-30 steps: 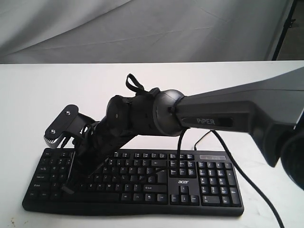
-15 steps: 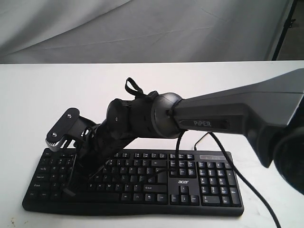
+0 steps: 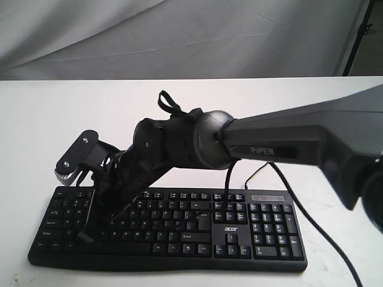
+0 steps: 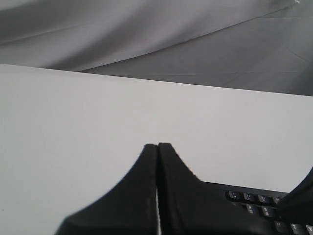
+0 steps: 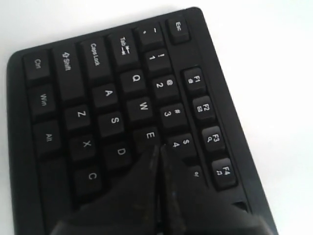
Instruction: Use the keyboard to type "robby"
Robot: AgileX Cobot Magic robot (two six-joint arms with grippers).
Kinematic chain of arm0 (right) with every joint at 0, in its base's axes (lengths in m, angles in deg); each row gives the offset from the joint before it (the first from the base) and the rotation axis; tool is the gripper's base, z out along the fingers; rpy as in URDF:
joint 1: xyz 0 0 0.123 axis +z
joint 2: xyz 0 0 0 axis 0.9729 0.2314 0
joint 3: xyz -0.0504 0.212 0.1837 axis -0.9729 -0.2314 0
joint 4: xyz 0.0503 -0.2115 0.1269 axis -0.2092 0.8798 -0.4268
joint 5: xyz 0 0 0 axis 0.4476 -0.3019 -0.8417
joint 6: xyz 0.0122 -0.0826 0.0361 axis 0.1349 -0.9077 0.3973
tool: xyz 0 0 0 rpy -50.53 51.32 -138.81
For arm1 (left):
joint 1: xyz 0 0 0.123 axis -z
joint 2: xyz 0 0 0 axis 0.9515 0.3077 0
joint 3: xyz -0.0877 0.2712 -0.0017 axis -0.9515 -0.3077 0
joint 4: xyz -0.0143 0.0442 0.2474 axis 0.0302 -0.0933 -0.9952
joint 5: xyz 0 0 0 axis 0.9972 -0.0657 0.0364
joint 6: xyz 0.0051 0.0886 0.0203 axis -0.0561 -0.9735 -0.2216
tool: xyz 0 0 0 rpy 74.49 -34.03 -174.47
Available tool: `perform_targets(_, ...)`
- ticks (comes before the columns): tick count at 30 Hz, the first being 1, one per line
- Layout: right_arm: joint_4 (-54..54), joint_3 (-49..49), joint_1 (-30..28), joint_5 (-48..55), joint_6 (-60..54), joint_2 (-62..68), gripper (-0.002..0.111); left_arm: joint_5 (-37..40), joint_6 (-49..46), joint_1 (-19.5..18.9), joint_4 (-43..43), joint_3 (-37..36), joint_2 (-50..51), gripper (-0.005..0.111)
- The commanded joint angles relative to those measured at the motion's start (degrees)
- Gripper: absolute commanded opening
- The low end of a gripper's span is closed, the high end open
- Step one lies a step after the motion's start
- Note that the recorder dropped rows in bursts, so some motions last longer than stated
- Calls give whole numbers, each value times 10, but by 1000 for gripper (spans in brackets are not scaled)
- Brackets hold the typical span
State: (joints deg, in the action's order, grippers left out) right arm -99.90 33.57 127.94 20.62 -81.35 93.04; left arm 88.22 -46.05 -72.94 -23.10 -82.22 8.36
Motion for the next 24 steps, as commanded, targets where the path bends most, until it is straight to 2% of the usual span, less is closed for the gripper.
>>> perform_targets(1, 38, -1, -6, 32, 40, -44, 0, -1, 1, 2, 5, -3, -2, 0)
perform_targets(5, 72, -29, -18, 54, 73, -81, 0, -1, 1, 2, 5, -3, -2, 0)
perform_targets(13, 93, -168, -41, 20, 109, -178, 0, -1, 1, 2, 5, -3, -2, 0)
perform_targets(24, 70, -214, -46, -56, 90, -150, 0, -1, 1, 2, 5, -3, -2, 0)
